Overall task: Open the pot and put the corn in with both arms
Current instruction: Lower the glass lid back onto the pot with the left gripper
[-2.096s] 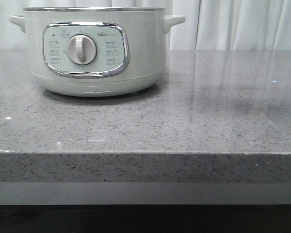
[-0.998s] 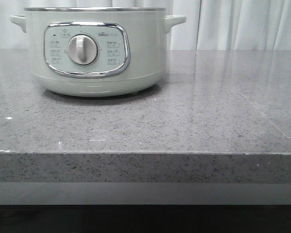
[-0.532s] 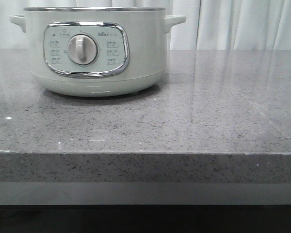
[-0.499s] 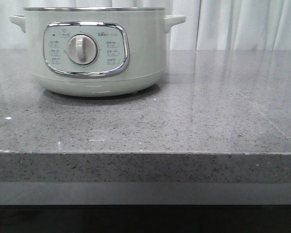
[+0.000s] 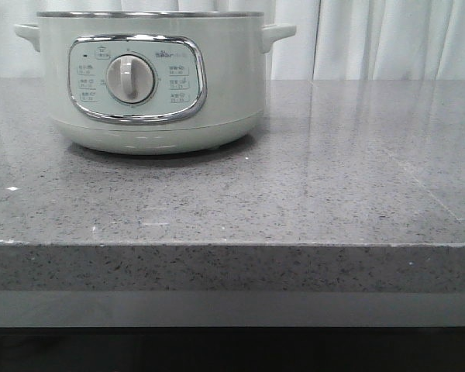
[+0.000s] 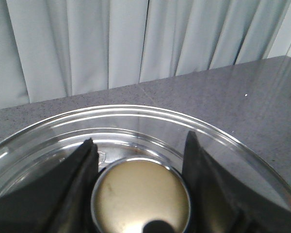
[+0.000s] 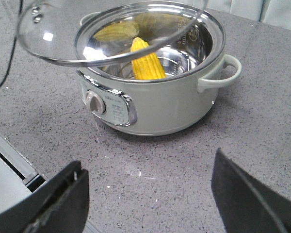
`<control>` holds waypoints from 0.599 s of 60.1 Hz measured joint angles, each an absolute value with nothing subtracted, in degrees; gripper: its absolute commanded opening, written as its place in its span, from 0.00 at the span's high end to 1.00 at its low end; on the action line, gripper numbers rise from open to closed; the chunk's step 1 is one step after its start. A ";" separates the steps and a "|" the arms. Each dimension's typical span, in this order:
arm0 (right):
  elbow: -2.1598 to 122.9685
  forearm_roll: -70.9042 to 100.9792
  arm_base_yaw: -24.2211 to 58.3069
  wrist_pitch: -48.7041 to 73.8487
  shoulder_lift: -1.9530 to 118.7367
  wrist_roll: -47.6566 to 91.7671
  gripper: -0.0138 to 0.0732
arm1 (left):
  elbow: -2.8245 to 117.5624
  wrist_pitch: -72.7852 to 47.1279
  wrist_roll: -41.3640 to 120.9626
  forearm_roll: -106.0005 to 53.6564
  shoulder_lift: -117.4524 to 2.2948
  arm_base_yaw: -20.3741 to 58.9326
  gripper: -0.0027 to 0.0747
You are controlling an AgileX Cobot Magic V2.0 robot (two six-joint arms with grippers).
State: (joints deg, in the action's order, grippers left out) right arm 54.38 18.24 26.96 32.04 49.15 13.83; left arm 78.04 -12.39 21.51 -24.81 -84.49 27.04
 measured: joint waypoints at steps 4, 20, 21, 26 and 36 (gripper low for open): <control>54.38 18.24 26.96 32.04 49.15 13.83 0.22 | 79.32 -12.11 21.51 -22.95 -86.68 27.04 0.78; 54.38 18.24 26.96 32.04 49.15 13.69 0.22 | 83.23 -11.39 21.64 -21.05 -91.78 26.70 0.78; 54.38 18.24 26.96 32.04 49.15 13.69 0.22 | 83.39 -11.26 21.64 -20.93 -92.12 26.70 0.78; 54.38 18.24 26.96 32.04 49.15 13.69 0.22 | 83.50 -10.98 21.64 -20.70 -92.76 26.13 0.78; 54.34 18.24 26.96 32.04 49.15 13.69 0.22 | 83.50 -10.25 21.64 -20.70 -93.85 25.64 0.78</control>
State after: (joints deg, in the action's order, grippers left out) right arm 54.34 18.24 26.96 32.04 49.15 13.69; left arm 83.50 -10.25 21.64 -20.70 -93.85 25.64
